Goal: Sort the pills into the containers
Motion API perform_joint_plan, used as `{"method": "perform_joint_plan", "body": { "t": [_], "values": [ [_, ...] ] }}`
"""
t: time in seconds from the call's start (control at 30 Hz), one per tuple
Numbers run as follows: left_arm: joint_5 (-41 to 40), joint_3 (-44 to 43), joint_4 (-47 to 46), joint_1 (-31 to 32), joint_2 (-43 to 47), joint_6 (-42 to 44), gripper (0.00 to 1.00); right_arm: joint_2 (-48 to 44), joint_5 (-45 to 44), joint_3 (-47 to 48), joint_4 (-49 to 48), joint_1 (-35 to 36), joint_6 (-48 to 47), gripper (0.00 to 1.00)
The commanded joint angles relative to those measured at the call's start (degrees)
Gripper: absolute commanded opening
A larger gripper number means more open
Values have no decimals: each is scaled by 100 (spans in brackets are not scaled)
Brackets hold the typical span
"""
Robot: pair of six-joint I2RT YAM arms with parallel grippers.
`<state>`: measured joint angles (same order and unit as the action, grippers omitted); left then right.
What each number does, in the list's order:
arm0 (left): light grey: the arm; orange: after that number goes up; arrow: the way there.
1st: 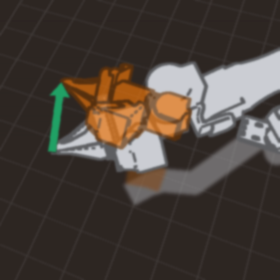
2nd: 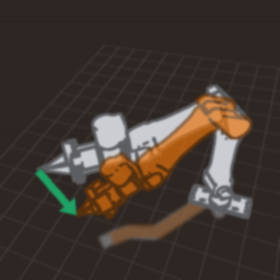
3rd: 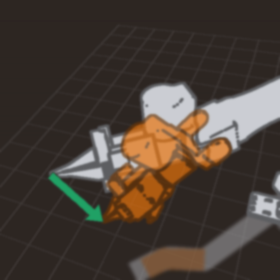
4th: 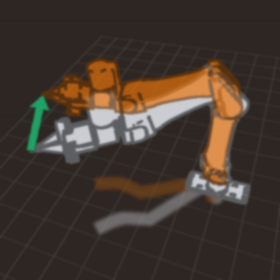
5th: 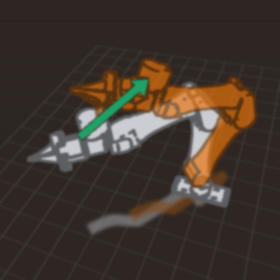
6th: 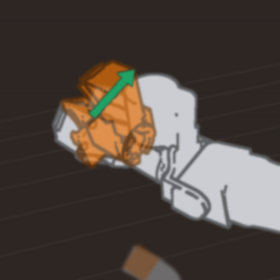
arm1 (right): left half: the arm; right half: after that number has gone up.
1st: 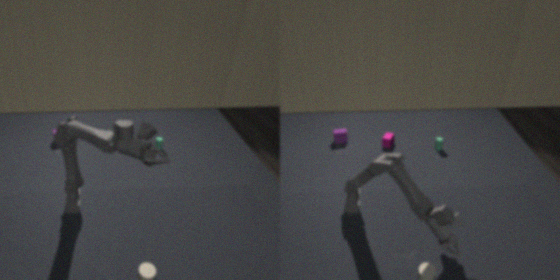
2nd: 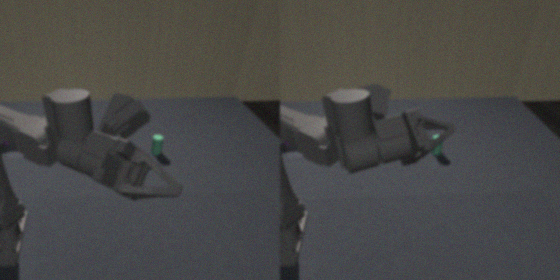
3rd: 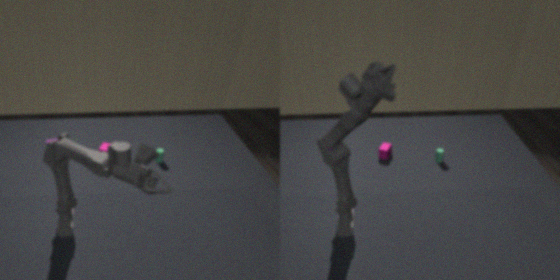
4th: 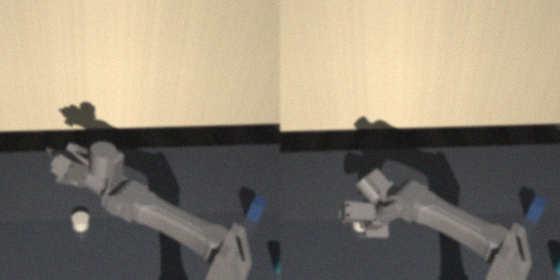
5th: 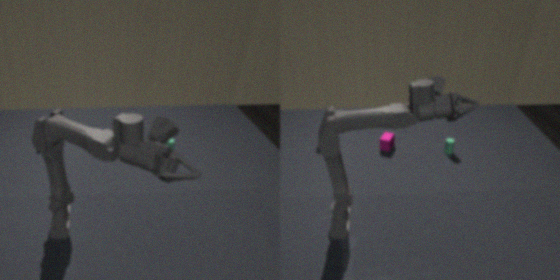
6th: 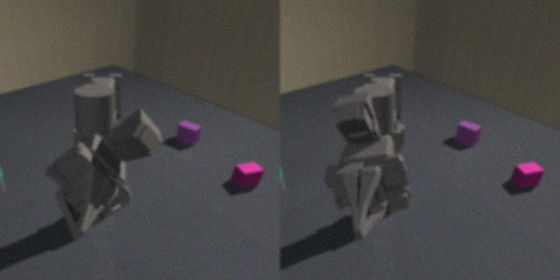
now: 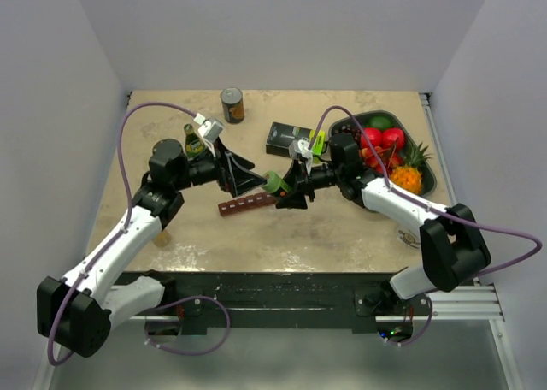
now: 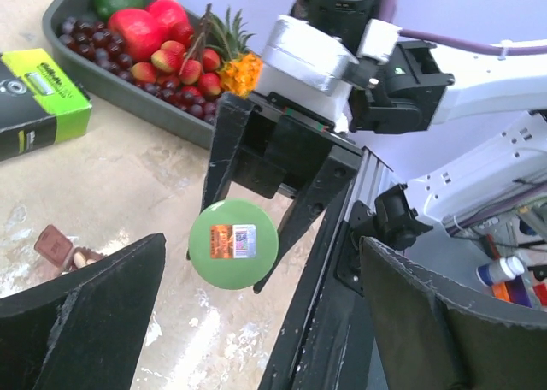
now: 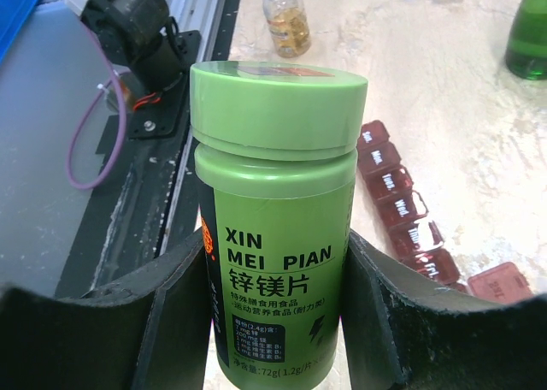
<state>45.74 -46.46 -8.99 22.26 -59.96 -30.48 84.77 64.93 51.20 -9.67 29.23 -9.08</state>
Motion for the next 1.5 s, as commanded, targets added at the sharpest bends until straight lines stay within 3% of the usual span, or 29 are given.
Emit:
{"method": "perform_joint_plan", "body": {
  "t": [0.0, 0.17, 0.73, 1.13, 1.47],
  "values": [
    [-537, -117, 99, -20, -102, -555, 98, -303, -129, 329, 150, 30, -366, 1],
    [-812, -311, 521, -11, -586, -802, 91, -286, -182, 329, 176, 21, -393, 1],
    [-364, -469, 231, 340, -1070, -899, 82, -259, -244, 329, 185, 21, -401, 1],
    [-478, -1076, 1566, 489, -1413, 49, 53, -224, -296, 329, 185, 21, -393, 1],
    [-408, -1164, 1919, 586, -1536, 525, 48, -207, -384, 338, 115, 21, -218, 0]
  ]
}}
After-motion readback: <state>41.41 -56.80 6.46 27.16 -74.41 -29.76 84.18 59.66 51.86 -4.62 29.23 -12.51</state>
